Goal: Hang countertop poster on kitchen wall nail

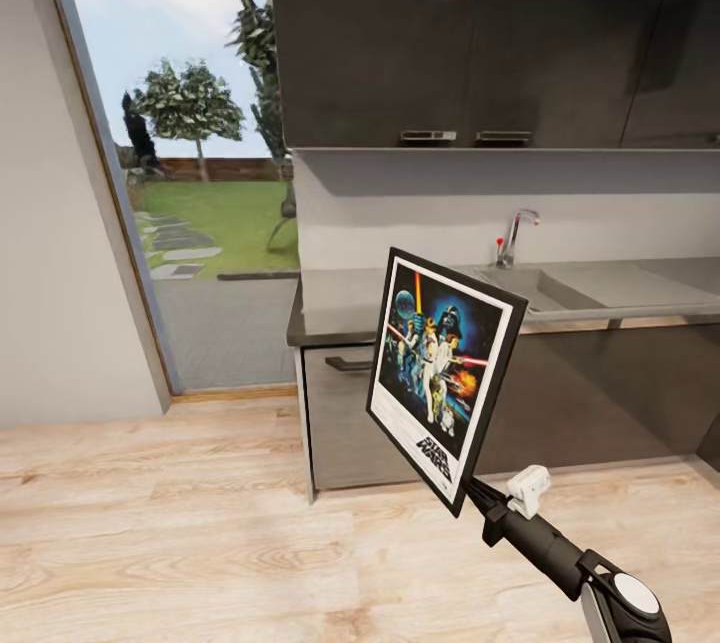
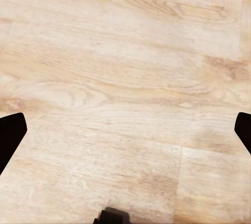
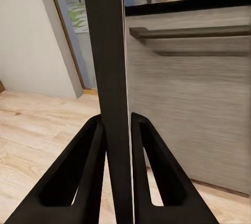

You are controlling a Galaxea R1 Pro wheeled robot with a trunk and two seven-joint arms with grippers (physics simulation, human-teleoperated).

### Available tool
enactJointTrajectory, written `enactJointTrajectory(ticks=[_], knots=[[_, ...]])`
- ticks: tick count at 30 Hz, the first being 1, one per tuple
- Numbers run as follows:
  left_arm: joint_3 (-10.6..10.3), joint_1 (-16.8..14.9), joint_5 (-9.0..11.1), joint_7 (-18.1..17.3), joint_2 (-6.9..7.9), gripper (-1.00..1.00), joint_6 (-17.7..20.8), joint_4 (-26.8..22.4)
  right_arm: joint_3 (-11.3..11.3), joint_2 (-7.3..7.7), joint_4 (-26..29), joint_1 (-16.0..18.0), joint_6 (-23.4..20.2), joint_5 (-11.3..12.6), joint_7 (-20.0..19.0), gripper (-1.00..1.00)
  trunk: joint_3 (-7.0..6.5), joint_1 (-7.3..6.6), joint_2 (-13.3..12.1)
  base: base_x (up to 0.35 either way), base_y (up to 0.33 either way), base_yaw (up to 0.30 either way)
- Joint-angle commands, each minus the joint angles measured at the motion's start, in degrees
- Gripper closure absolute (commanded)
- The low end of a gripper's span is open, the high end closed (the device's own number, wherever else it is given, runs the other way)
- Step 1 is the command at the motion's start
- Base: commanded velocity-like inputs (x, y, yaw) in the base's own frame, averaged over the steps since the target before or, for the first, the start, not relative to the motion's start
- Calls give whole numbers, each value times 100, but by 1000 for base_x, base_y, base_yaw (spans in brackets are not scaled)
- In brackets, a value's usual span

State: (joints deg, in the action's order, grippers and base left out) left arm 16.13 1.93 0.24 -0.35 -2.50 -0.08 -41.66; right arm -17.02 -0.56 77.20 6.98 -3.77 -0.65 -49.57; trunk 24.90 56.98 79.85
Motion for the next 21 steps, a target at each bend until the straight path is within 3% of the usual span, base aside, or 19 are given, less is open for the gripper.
enactJointTrajectory(ticks=[1, 7, 21], knots=[[13, 1, 2, -6, -5, -100, -1, -8, -17, -6, 6, 5, -53, 4, -49, 100, -14, -23, -38, 0, 0, 0], [13, 1, -1, -48, -5, -100, 0, -11, -12, -6, 5, 5, -49, 9, -48, 100, -31, -44, -79, 0, 0, 0], [-164, 1, -6, -71, -13, -100, 50, -24, -11, -6, 14, 5, -39, 12, -44, 100, -283, -352, -640, 0, 0, 0]])
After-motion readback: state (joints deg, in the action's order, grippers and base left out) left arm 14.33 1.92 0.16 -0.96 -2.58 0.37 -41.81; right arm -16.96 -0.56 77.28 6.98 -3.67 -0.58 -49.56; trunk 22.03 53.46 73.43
